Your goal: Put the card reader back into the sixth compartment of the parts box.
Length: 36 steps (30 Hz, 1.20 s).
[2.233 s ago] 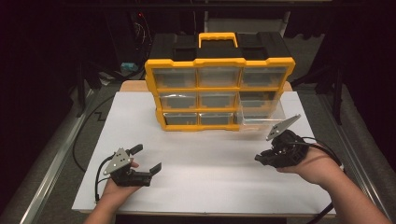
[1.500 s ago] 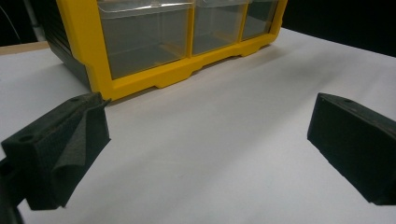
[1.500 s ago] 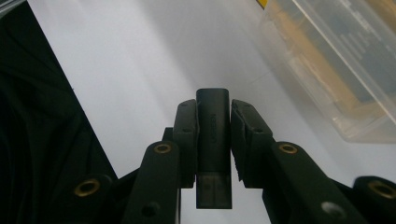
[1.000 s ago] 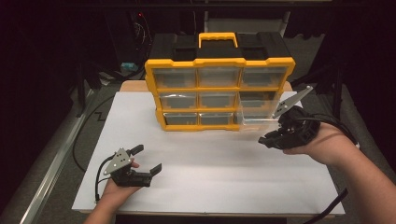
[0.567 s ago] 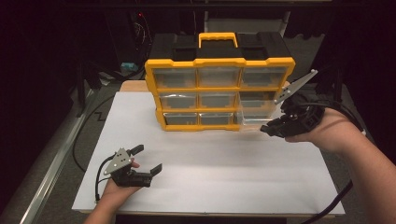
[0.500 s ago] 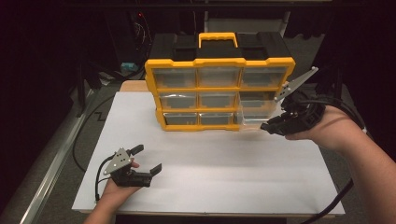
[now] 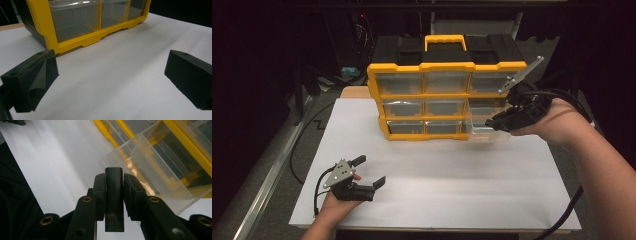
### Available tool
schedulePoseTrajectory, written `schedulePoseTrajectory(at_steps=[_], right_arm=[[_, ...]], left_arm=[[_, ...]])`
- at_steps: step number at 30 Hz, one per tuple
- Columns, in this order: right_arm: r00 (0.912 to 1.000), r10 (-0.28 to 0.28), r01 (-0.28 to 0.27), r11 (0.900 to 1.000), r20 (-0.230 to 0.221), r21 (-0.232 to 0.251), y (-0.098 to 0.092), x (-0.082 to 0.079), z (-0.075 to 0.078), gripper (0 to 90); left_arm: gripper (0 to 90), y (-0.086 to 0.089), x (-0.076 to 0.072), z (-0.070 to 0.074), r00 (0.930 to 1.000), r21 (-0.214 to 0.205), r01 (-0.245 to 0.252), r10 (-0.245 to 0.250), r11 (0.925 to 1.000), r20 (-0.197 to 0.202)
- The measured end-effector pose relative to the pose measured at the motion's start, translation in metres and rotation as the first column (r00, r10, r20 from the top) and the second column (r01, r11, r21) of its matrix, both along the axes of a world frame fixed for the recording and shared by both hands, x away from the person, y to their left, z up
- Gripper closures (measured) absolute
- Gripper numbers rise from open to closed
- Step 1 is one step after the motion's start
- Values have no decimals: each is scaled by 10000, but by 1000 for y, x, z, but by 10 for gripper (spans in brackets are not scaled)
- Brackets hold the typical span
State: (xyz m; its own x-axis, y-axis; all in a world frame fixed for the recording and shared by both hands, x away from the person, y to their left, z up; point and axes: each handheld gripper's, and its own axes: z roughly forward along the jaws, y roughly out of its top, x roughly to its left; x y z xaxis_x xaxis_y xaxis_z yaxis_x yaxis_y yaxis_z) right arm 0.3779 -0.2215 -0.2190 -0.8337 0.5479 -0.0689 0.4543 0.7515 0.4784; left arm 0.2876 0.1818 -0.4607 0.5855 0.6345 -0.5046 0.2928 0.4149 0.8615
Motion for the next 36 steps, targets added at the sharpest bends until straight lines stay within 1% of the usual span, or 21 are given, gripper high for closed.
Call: schedulePoseTrajectory(at_steps=[2, 4, 8, 13, 14, 18, 22, 25, 26, 27, 34, 36], right_arm=[[10000, -32, 33, 10000, 26, -60, 2, 5, 0, 742], [9999, -121, 121, 9999, -50, -35, 3, 9, -1, 742], [10000, -93, 93, 9998, 14, -147, 6, 18, -2, 742], [9999, -142, 142, 9995, -9, -294, 9, 27, -3, 742], [9997, -240, 239, 9992, -29, -335, 9, 29, -3, 742], [9995, -326, 326, 9990, 5, -303, 8, 35, -1, 742], [9992, -390, 390, 9989, -8, -246, 8, 39, 0, 742], [9995, -324, 324, 9990, 1, -302, 8, 42, -1, 742], [9995, -303, 301, 9992, -56, -256, 9, 42, -1, 742], [9995, -323, 321, 9989, -41, -327, 9, 42, -2, 742], [9997, -262, 262, 9988, 6, -423, 7, 46, -8, 742], [9996, -278, 274, 9989, -75, -391, 8, 46, -10, 742]], left_arm=[[2, 0, 0, 0, 10000, -28, 15, -15, 10000, 6], [2, 0, 0, 0, 10000, -13, 33, -34, 10000, -4], [2, 0, -1, 0, 10000, -19, 77, -77, 10000, 8], [2, 0, -1, 1, 10000, -81, 92, -92, 9999, 9], [1, 0, -1, 1, 10000, -77, 91, -91, 9999, 0], [2, 0, -1, 1, 9999, -103, 148, -148, 9998, -6], [2, 0, -1, 0, 9998, -100, 182, -182, 9998, -42], [2, 0, -2, 1, 9998, -102, 205, -205, 9997, -16], [2, 0, -2, 1, 9998, -100, 199, -199, 9998, -17], [2, 0, -2, 1, 9998, -112, 200, -200, 9997, -19], [1, 0, -1, 1, 9998, -199, 184, -185, 9996, -36], [2, 0, -2, 1, 9997, -161, 250, -251, 9996, -51]])
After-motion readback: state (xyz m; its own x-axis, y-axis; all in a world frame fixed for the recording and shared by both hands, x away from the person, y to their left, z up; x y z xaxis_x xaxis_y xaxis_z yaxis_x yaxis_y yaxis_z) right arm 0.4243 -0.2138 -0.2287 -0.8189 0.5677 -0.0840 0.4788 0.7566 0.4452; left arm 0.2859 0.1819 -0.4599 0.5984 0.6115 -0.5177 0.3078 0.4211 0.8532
